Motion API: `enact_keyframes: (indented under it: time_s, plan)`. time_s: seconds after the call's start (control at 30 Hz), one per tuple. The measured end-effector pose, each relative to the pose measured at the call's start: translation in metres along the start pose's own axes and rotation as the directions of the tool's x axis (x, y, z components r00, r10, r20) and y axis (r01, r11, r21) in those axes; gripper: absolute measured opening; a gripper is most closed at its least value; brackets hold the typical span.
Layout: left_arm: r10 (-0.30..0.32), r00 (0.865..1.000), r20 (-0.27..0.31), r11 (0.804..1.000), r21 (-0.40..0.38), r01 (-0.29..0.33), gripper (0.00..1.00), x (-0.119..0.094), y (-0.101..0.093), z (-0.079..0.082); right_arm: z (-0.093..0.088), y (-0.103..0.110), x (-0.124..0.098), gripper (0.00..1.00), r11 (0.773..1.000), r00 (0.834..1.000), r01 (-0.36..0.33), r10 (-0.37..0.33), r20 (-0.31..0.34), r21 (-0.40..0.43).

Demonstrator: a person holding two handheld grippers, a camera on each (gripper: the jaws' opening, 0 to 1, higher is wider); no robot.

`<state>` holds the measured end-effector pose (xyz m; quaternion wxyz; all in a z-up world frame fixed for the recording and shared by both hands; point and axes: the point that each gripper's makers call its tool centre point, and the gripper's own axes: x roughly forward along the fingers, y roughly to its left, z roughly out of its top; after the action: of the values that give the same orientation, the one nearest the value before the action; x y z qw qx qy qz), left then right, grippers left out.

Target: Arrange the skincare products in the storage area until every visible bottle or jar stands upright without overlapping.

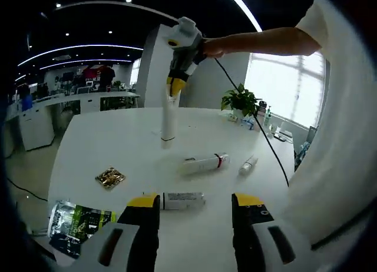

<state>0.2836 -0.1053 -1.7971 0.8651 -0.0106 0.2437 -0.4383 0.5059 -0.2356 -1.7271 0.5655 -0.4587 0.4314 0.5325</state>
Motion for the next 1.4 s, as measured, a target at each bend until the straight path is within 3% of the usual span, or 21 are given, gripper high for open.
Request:
enact_keyframes:
  time_s: [0.3,0.47,0.7,0.87,1.4]
  plan:
    - [0.031,0.999,0.010,0.999,-0.022,-0.031,0.50,-0.005,0.011,0.005,0.002,-0.026,0.005,0.00,1.000,1.000,0.000,-0.001,0.023,0.018]
    - [0.048,0.999,0.016,0.999,-0.022,-0.048,0.50,-0.006,0.019,0.010,-0.002,-0.038,0.015,0.00,1.000,1.000,-0.002,0.002,0.005,0.000]
    - [0.072,0.997,0.012,0.997,-0.041,-0.072,0.50,-0.012,0.026,0.005,-0.010,-0.048,0.022,0.00,1.000,1.000,-0.010,0.010,0.000,0.018]
    - [0.082,0.997,0.000,0.996,-0.044,-0.082,0.50,-0.016,0.028,0.003,-0.006,-0.052,0.025,0.00,0.999,1.000,-0.020,0.019,0.020,0.037]
    - [0.096,0.995,0.001,0.995,-0.040,-0.096,0.48,-0.016,0.030,0.007,-0.017,-0.060,0.023,0.02,0.999,1.000,-0.026,0.026,-0.017,0.038]
